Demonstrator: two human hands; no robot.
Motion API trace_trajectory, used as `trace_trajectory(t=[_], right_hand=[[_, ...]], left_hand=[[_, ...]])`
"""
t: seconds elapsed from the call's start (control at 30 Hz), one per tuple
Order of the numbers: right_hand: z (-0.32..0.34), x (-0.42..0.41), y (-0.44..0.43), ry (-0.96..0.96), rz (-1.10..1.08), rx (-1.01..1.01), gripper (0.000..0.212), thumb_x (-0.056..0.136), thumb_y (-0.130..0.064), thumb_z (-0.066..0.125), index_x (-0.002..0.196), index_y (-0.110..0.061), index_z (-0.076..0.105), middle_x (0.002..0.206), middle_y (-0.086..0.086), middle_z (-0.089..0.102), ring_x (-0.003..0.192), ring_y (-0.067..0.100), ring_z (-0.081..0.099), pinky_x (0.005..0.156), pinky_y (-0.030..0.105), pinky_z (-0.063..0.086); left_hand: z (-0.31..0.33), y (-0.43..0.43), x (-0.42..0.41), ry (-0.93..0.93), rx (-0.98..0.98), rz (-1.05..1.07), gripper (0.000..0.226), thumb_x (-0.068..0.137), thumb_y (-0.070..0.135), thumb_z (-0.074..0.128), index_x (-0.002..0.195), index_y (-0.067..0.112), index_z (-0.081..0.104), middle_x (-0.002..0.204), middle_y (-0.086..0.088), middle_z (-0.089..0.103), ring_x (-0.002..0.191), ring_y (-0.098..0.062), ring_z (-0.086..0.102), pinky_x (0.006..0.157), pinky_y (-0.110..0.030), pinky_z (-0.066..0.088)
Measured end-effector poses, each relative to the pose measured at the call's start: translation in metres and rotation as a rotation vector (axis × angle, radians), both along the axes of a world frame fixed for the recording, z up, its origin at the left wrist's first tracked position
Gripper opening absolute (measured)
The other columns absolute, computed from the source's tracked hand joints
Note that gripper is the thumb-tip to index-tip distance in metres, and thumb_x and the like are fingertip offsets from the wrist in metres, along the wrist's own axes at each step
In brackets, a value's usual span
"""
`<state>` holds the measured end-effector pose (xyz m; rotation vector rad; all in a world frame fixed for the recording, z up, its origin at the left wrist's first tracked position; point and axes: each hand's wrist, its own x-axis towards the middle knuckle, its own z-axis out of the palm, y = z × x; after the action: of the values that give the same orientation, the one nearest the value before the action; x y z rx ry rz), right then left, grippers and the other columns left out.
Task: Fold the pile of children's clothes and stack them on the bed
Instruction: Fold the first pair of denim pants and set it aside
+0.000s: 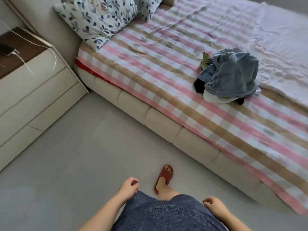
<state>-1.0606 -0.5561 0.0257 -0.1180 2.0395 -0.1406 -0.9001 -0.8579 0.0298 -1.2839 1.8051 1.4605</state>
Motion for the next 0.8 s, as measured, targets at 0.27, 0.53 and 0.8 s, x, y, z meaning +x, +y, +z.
trace_trajectory(t=[0.27,0.53,0.8], right_hand=[[0.01,-0.115,-0.041,0.044,-0.047,-0.045,0.021,0.095,-0.019,0.043,0.106,-0.014,0.06,0.101,0.002,0.063,0.087,0.017,0.056,0.072,0.021,0.041],[0.012,-0.173,-0.143,0.039,-0.06,-0.17,0.024,0.094,-0.021,0.045,0.111,-0.015,0.061,0.108,0.002,0.066,0.099,0.017,0.06,0.082,0.026,0.045],[0.009,-0.227,-0.215,0.052,-0.253,-0.202,0.023,0.092,-0.02,0.048,0.111,-0.017,0.061,0.109,0.0,0.065,0.101,0.013,0.057,0.077,0.019,0.037]], left_hand=[[-0.007,-0.053,-0.081,-0.087,-0.06,-0.001,0.009,0.088,0.002,0.053,0.096,0.005,0.055,0.093,-0.012,0.058,0.082,-0.02,0.05,0.074,-0.026,0.037],[-0.012,-0.11,-0.152,-0.147,-0.065,-0.098,0.012,0.09,0.002,0.051,0.101,0.004,0.054,0.097,-0.012,0.058,0.081,-0.02,0.05,0.068,-0.024,0.035],[-0.007,-0.197,-0.28,-0.096,-0.056,-0.242,0.009,0.088,-0.004,0.049,0.09,0.003,0.054,0.075,-0.007,0.056,0.061,-0.016,0.047,0.053,-0.019,0.04]])
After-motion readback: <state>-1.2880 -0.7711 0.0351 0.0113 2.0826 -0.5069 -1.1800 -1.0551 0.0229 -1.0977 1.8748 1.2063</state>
